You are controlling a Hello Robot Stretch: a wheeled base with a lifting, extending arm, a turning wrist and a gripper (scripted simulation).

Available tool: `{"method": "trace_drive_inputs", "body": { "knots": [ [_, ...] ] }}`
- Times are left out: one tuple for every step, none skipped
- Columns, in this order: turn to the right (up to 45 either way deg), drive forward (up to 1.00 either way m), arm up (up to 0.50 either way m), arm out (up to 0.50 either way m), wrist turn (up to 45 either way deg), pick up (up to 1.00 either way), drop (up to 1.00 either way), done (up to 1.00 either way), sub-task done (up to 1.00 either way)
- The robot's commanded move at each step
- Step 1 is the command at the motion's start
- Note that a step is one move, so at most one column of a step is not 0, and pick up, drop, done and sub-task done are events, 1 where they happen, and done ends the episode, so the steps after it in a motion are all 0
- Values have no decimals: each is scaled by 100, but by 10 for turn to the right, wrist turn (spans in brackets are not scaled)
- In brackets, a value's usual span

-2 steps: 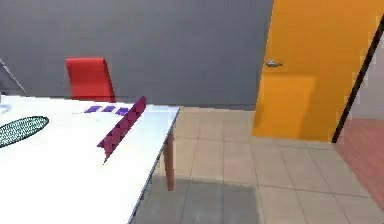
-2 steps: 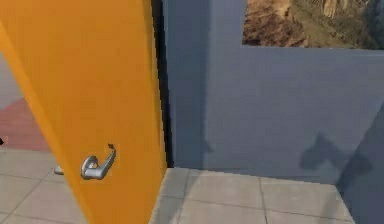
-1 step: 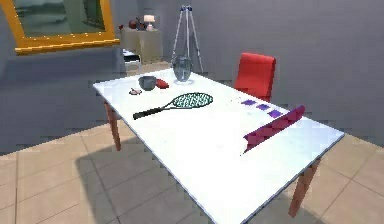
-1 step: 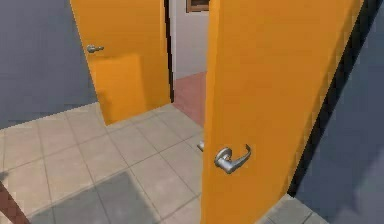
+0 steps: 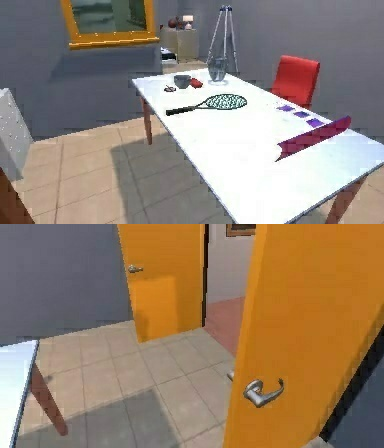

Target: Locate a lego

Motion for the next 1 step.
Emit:
{"method": "trace_drive_inputs", "body": {
  "knots": [
    [0,30,0,0,0,0,0,0,0]
  ]
}}
